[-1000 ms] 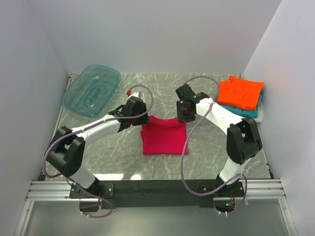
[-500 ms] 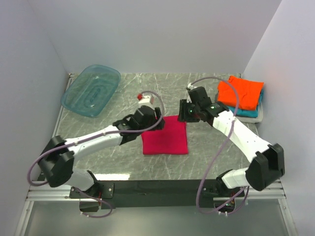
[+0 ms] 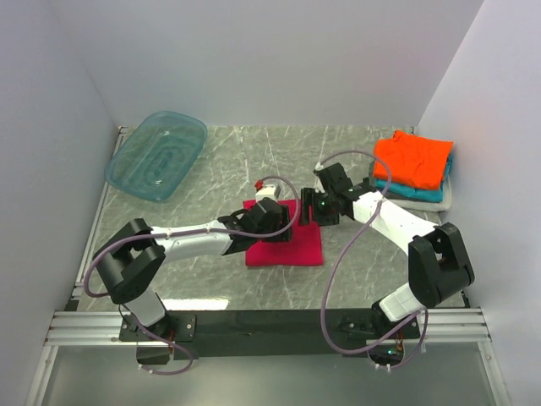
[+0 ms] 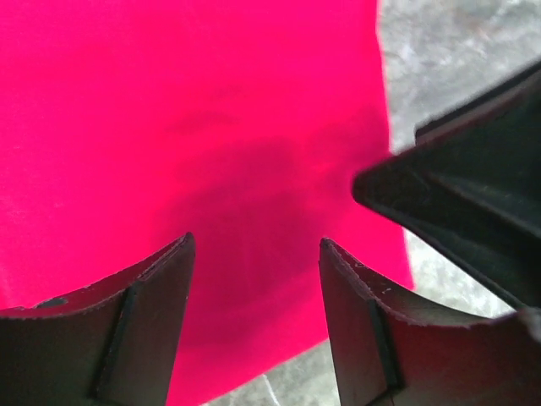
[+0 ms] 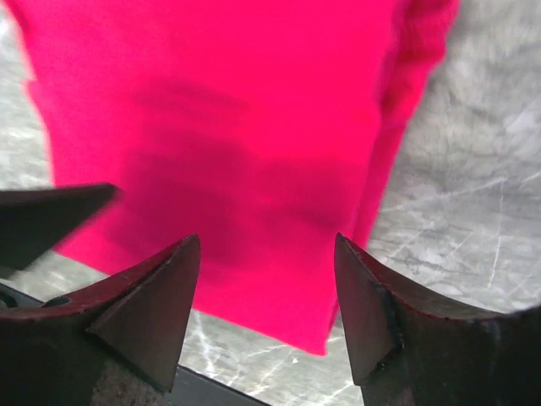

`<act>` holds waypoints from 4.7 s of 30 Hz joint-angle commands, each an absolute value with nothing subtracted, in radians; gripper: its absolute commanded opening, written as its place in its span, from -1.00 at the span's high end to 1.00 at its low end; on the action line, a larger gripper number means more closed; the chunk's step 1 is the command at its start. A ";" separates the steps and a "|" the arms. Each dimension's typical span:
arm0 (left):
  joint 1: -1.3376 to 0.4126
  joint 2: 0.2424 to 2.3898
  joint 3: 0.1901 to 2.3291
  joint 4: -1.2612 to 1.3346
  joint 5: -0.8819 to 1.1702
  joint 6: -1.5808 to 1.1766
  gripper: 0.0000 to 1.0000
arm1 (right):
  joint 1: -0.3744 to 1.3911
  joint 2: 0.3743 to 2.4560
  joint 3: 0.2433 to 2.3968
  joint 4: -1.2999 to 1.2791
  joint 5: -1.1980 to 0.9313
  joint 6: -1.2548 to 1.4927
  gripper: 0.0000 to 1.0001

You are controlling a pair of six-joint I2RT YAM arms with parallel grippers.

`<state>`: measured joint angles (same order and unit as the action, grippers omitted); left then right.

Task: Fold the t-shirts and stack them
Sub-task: Neatly place the folded tshirt to the corner

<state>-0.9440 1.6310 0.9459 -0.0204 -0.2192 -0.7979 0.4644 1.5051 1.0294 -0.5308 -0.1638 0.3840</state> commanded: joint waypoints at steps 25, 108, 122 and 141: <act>-0.769 1.562 0.741 0.090 -0.149 -0.770 -0.36 | 0.161 1.514 0.683 -0.147 -0.578 0.351 -0.48; -0.626 1.157 0.440 0.005 -0.152 -0.776 -0.39 | -0.198 1.845 2.073 -0.862 -0.143 0.009 1.00; -0.626 1.183 0.443 -0.025 -0.140 -0.799 -0.38 | -0.321 1.795 1.821 -0.693 0.067 -0.052 1.00; -0.626 1.183 0.459 -0.060 -0.137 -0.804 -0.38 | -0.321 1.956 1.634 -0.477 0.485 -0.002 0.05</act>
<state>-0.6296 1.1767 0.4446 -0.0734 -0.1394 -0.8062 -0.3141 1.9320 1.6520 -0.5224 0.3801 -0.0181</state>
